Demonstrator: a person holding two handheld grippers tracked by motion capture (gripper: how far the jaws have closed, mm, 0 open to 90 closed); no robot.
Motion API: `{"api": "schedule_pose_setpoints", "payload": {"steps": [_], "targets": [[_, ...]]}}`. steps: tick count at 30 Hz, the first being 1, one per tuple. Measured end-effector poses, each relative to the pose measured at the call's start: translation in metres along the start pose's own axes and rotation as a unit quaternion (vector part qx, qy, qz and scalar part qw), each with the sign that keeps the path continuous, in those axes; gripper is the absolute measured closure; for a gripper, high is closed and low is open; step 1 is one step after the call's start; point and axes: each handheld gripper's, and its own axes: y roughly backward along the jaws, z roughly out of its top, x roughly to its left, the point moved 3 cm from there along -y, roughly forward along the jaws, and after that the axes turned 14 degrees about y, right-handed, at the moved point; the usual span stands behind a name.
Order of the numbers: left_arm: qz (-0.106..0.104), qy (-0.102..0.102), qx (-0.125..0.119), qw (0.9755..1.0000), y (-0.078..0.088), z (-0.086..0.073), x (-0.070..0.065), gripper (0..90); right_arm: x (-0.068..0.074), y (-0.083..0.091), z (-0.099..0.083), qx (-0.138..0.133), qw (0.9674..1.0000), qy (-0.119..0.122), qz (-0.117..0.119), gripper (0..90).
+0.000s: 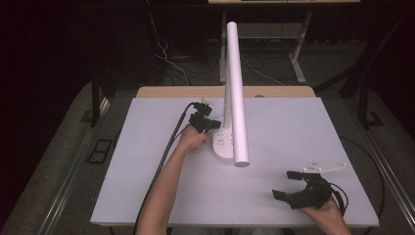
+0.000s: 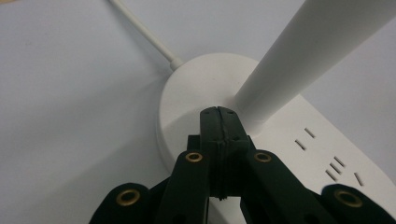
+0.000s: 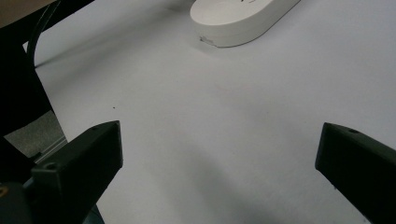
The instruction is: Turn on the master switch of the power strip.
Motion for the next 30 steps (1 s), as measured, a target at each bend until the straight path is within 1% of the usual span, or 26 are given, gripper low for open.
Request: {"api": "schedule_pose_setpoints", "payload": {"steps": [1, 2, 3, 4, 6, 7, 9, 11, 14, 19, 21, 23, 25, 26, 27, 30], "targets": [[0.002, 0.003, -0.003, 1.0000, 0.000, -0.001, -0.001, 90.0, 0.000, 0.000, 0.000, 0.000, 1.0000, 0.000, 0.000, 0.3], [0.004, 0.000, -0.006, 1.0000, 0.000, -0.001, -0.002, 89.9, 0.000, 0.000, 0.000, 0.000, 1.0000, -0.001, 0.000, 0.3], [0.004, 0.008, -0.013, 0.9999, 0.000, -0.002, -0.003, 89.9, 0.000, 0.000, 0.000, 0.000, 1.0000, -0.002, 0.000, 0.3], [-0.001, 0.010, -0.015, 0.9998, 0.001, -0.002, -0.001, 89.9, -0.001, 0.001, 0.000, -0.001, 1.0000, -0.001, 0.000, 0.3], [0.002, 0.012, -0.014, 0.9998, 0.001, -0.002, -0.002, 89.8, -0.001, 0.000, 0.000, 0.000, 1.0000, -0.002, 0.000, 0.3], [-0.002, 0.016, -0.018, 0.9997, 0.000, -0.001, -0.003, 89.7, -0.001, 0.000, 0.000, 0.000, 1.0000, -0.002, 0.000, 0.3], [-0.004, 0.015, -0.020, 0.9997, 0.001, -0.001, -0.003, 89.7, -0.001, 0.000, 0.000, 0.002, 1.0000, -0.001, 0.000, 0.3], [0.005, 0.017, -0.027, 0.9995, 0.000, 0.000, -0.004, 89.7, -0.001, 0.000, 0.000, 0.001, 1.0000, -0.002, 0.000, 0.3], [0.013, 0.008, -0.026, 0.9995, 0.000, 0.000, -0.004, 89.7, -0.001, 0.000, 0.000, 0.000, 1.0000, -0.003, -0.001, 0.3], [0.009, -0.004, -0.027, 0.9996, 0.004, 0.001, -0.005, 89.7, -0.002, 0.001, -0.001, 0.001, 1.0000, -0.005, -0.002, 0.3], [0.008, -0.003, -0.032, 0.9994, 0.008, 0.003, -0.005, 89.7, -0.003, 0.001, -0.001, 0.000, 1.0000, -0.004, -0.003, 0.3], [0.005, -0.006, -0.034, 0.9994, 0.012, 0.004, -0.005, 89.6, -0.003, 0.001, 0.000, -0.002, 1.0000, -0.001, -0.004, 0.3], [0.007, -0.013, -0.036, 0.9993, 0.016, 0.005, -0.006, 89.6, -0.003, 0.001, 0.000, 0.000, 1.0000, -0.005, -0.002, 0.3], [0.008, -0.013, -0.037, 0.9992, 0.019, 0.005, -0.007, 89.6, -0.003, 0.001, 0.000, 0.000, 1.0000, -0.005, -0.002, 0.3], [0.010, -0.018, -0.034, 0.9992, 0.021, 0.005, -0.006, 89.6, -0.002, 0.001, 0.000, 0.000, 1.0000, -0.005, -0.002, 0.3], [0.006, -0.028, -0.032, 0.9991, 0.027, 0.006, -0.009, 89.5, -0.002, 0.001, 0.000, -0.001, 1.0000, -0.004, -0.002, 0.3]]}}
